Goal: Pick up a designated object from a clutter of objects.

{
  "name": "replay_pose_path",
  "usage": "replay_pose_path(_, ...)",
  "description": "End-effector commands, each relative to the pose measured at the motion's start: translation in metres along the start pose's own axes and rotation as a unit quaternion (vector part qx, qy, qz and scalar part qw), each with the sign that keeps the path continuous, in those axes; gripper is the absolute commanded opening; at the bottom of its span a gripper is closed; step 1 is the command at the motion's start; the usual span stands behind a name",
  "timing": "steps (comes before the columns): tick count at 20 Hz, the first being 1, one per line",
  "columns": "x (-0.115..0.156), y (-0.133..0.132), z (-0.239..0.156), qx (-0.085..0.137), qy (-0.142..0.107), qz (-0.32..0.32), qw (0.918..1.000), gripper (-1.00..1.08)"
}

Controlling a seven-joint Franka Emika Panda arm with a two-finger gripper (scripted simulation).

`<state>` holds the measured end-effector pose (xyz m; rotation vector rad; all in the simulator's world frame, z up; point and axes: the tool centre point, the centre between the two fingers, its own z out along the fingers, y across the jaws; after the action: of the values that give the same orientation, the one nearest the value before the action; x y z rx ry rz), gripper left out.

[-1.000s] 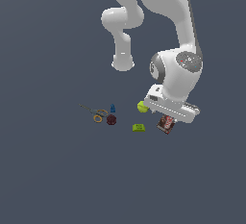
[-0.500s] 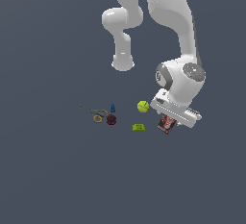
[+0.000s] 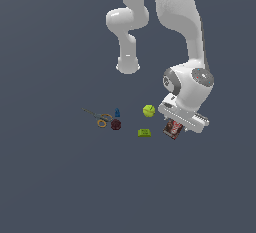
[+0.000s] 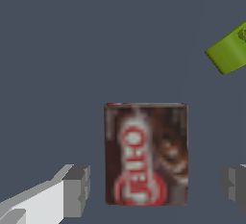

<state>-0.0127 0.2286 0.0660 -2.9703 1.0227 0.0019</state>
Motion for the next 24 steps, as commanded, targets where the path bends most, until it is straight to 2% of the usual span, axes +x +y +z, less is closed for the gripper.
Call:
replay_pose_path(1, 0.000, 0.000, 0.003, 0.000, 0.000, 0.000, 1.0000, 1.00)
replay_pose_path(11, 0.000, 0.001, 0.043, 0.000, 0.000, 0.002, 1.0000, 1.00)
replay_pose_path(16, 0.000, 0.000, 0.050, 0.000, 0.000, 0.002, 1.0000, 1.00)
replay_pose_path(17, 0.000, 0.000, 0.050, 0.000, 0.000, 0.002, 1.0000, -1.00)
replay_pose_path(24, 0.000, 0.000, 0.050, 0.000, 0.000, 0.002, 1.0000, -1.00)
